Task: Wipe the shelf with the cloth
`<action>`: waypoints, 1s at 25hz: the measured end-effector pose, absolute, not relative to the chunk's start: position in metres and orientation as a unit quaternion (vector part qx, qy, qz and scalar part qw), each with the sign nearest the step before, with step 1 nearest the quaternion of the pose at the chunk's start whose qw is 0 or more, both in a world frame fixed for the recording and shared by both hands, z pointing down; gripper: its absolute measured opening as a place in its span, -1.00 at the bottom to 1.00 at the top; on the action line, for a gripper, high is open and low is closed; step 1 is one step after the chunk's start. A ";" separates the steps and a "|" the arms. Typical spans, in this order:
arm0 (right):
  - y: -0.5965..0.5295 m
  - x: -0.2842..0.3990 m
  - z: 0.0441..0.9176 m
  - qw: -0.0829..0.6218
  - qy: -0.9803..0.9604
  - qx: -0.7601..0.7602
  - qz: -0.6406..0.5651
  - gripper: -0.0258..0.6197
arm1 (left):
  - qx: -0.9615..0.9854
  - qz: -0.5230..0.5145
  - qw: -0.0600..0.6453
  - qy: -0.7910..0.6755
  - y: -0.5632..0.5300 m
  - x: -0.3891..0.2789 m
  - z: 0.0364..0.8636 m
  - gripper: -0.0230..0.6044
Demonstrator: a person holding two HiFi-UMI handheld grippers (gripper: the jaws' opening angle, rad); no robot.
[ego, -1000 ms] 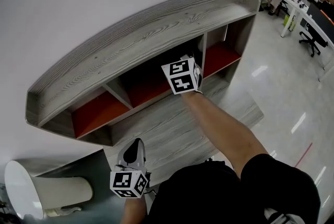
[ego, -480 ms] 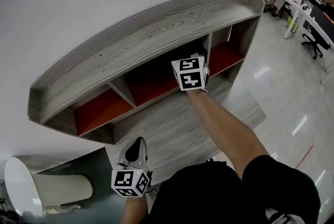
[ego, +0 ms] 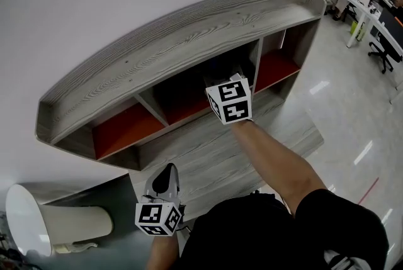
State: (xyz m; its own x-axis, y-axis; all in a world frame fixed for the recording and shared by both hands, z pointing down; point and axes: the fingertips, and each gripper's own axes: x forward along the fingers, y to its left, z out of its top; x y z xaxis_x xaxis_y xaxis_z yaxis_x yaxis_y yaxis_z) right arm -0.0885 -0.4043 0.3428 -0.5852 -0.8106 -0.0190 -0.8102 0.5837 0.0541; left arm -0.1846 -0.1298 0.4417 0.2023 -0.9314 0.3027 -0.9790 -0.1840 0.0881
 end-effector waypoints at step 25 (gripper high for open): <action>-0.347 -0.233 0.403 0.214 -0.934 0.239 -0.159 -0.49 | 0.745 0.088 0.140 -0.646 -0.118 -0.200 0.447 -0.89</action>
State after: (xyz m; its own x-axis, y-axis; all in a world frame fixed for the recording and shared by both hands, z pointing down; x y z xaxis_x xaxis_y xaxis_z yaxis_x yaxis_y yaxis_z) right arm -0.2334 -0.3473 0.4025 -0.7940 -0.5146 0.3236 -0.3782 0.8349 0.3998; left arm -0.1997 -0.1177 0.4471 0.1505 -0.9382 0.3116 -0.9873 -0.1268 0.0952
